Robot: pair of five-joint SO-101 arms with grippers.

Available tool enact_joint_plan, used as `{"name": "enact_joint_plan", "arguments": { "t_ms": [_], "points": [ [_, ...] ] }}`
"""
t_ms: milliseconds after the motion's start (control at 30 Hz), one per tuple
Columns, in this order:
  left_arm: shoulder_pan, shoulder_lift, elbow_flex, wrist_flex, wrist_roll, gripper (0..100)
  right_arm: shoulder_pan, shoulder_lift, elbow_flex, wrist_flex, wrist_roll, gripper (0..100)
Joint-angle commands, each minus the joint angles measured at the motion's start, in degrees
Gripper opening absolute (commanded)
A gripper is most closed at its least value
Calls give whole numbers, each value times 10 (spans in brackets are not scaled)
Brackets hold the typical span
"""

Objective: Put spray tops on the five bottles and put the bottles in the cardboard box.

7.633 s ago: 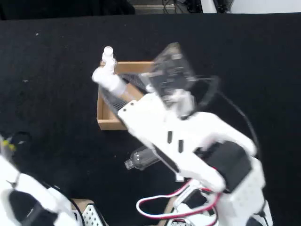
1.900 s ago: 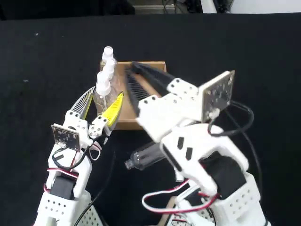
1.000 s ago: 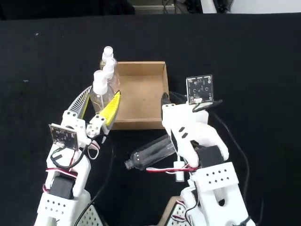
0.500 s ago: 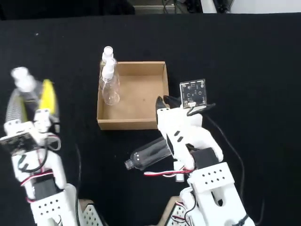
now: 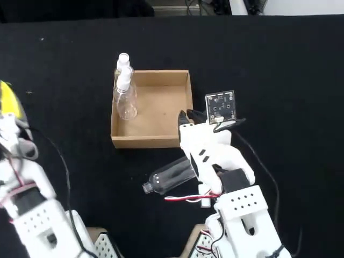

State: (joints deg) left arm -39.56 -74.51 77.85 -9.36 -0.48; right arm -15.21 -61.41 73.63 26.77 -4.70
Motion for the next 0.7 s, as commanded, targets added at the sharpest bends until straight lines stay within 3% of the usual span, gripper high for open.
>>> {"name": "enact_joint_plan", "arguments": {
  "t_ms": [0,267,467,667],
  "points": [
    [-34,131,-115,-15,0,30,-7,-7,-2,-15,1,25],
    [-12,144,-91,-23,4,30,-7,-7,-2,-16,1,25],
    [-16,157,-16,-186,-8,30,-6,-11,6,-18,1,25],
    [-71,287,-7,-275,-63,30,-6,-11,7,-19,1,25]
  ]
}}
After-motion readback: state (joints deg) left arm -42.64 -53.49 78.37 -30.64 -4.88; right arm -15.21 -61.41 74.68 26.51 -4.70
